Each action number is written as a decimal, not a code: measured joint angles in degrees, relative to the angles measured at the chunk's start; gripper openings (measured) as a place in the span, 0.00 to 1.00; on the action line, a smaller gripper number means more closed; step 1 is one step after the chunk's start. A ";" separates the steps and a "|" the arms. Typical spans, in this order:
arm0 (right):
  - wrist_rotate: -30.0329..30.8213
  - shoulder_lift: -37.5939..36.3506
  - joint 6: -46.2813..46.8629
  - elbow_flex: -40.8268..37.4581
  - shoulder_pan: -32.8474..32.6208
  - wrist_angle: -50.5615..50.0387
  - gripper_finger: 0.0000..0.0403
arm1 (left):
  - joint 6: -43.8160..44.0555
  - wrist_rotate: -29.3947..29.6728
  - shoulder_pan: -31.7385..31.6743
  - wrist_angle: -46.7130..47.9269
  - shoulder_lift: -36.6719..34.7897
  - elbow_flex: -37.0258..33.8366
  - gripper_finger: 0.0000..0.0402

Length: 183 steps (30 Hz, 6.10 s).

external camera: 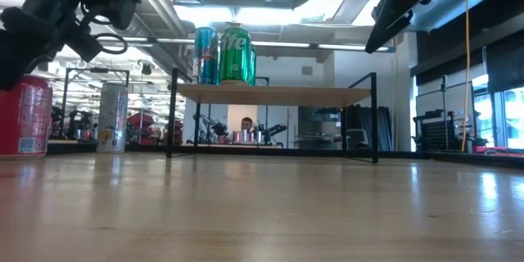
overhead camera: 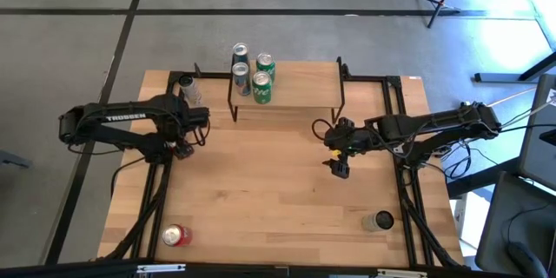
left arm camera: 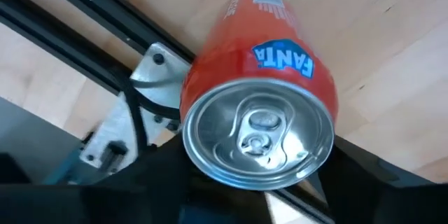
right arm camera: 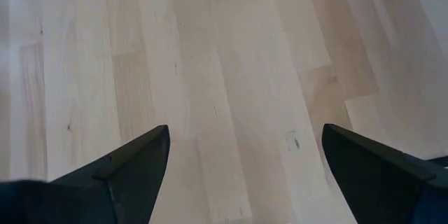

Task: Place canned beverage on shelf
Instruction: Put the top orange soda can on the shelf

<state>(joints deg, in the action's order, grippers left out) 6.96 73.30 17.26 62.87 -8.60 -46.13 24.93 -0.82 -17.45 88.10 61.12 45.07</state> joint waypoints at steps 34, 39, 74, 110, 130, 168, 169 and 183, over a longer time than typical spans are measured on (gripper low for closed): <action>-2.51 0.00 0.70 0.02 -0.05 2.19 0.89 | 16.86 2.63 6.25 -3.52 0.00 15.53 0.70; -2.51 0.00 0.70 0.02 -0.04 2.23 0.89 | 16.96 4.31 6.25 -3.43 0.04 13.51 0.81; -1.38 0.02 -1.73 0.02 0.00 2.32 0.89 | 31.54 -1.44 5.83 -19.45 0.10 -0.09 0.64; 0.00 0.02 -3.86 0.07 -0.02 2.38 0.89 | 38.17 -2.96 16.48 -33.30 26.77 20.85 0.92; -2.06 9.29 7.89 0.07 -0.07 25.17 0.89 | 12.01 1.44 16.53 -29.22 0.28 9.32 0.94; 2.04 47.52 15.48 15.63 3.34 50.87 0.89 | 12.56 2.83 15.62 -69.42 -6.80 -20.60 0.94; 2.04 47.28 15.10 15.58 3.34 49.90 0.89 | 12.54 2.50 16.05 -69.43 -6.80 -20.60 0.94; 0.28 40.81 10.57 15.54 3.50 35.75 0.89 | 13.49 -2.59 20.04 -69.55 -7.31 -20.60 0.94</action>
<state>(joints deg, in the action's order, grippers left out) 7.24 114.11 27.82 78.41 -5.10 -10.38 38.41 -3.41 2.59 18.54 53.81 24.47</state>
